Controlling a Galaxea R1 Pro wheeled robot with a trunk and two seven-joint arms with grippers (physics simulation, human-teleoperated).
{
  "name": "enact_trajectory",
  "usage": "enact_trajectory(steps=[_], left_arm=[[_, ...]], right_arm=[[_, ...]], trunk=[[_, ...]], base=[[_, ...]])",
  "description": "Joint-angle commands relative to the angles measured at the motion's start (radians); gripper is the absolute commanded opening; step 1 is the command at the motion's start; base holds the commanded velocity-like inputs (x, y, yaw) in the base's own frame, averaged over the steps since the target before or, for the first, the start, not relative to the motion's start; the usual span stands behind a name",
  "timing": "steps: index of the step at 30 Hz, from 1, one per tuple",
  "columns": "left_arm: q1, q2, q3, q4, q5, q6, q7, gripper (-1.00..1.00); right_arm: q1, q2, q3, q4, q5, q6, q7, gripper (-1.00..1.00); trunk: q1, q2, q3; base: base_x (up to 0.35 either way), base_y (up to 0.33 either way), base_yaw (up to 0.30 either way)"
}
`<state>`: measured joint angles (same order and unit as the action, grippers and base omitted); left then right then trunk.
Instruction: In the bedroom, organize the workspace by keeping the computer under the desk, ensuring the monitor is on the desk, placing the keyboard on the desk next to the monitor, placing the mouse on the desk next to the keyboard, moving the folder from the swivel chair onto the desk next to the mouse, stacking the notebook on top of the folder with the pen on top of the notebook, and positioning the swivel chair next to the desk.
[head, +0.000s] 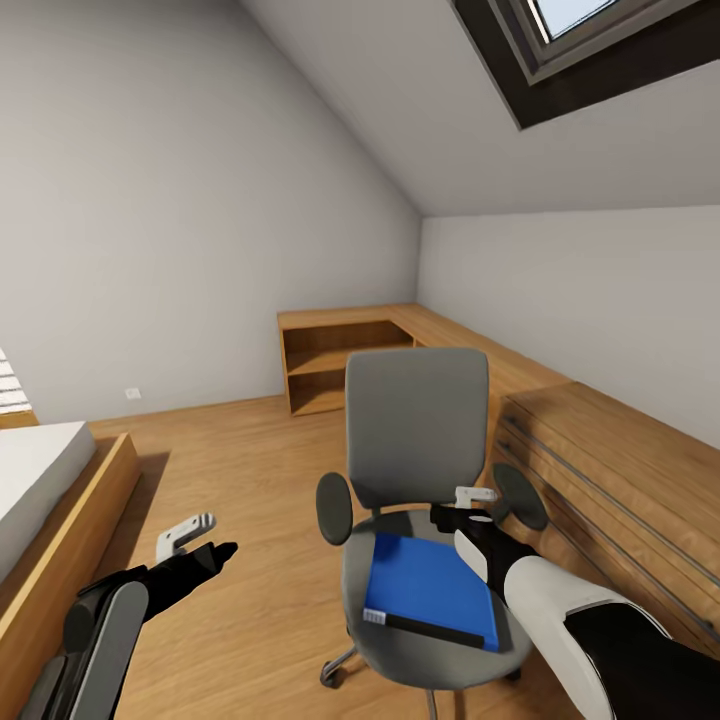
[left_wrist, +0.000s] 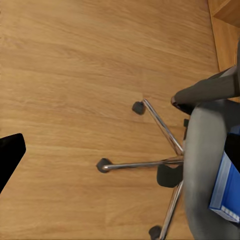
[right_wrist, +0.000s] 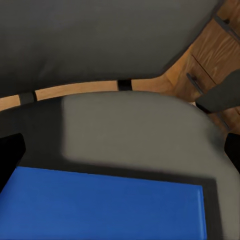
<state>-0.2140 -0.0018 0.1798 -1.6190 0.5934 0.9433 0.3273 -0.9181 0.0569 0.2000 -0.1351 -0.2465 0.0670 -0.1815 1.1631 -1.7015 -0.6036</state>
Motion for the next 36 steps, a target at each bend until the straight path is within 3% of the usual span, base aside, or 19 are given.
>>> enact_trajectory(steps=[1, 16, 18, 26, 34, 35, 36], left_arm=[[-0.001, 0.0, 0.001, -0.001, 0.011, 0.003, 0.009, 1.0], [-0.001, 0.0, 0.005, -0.001, 0.011, 0.003, 0.009, 1.0], [-0.001, 0.0, 0.006, -0.001, 0.01, 0.004, 0.009, 1.0], [-0.001, 0.0, 0.006, -0.001, 0.01, 0.005, 0.01, 1.0], [-0.001, 0.002, 0.008, 0.005, 0.009, 0.004, 0.008, 1.0], [-0.001, 0.002, 0.013, 0.006, 0.009, 0.004, 0.008, 1.0], [-0.001, 0.002, 0.051, 0.007, 0.009, 0.003, 0.004, 1.0]], right_arm=[[0.0, 0.0, 0.009, -0.002, -0.008, 0.006, -0.006, 1.0], [0.0, 0.0, 0.009, -0.003, -0.011, 0.006, -0.007, 1.0], [0.001, 0.0, 0.01, -0.005, -0.059, 0.004, -0.009, 1.0], [0.001, 0.0, 0.01, -0.01, -0.071, 0.004, -0.01, 1.0], [0.001, 0.002, 0.01, -0.013, -0.071, 0.004, -0.01, 1.0], [0.001, 0.002, 0.01, -0.013, -0.071, 0.004, -0.01, 1.0], [0.001, 0.0, 0.009, -0.012, -0.071, 0.004, -0.01, 1.0]], trunk=[[0.004, -0.008, -0.004], [0.061, -0.113, -0.051], [0.065, -0.12, -0.054], [0.088, -0.162, -0.073], [0.088, -0.162, -0.073], [0.088, -0.162, -0.073], [0.088, -0.162, -0.073]], base=[[0.0, 0.0, 0.0], [0.0, 0.0, 0.0], [0.0, 0.0, 0.0], [0.0, 0.0, 0.0], [0.0, 0.0, 0.0], [0.0, 0.0, 0.0], [0.0, 0.0, 0.0]])
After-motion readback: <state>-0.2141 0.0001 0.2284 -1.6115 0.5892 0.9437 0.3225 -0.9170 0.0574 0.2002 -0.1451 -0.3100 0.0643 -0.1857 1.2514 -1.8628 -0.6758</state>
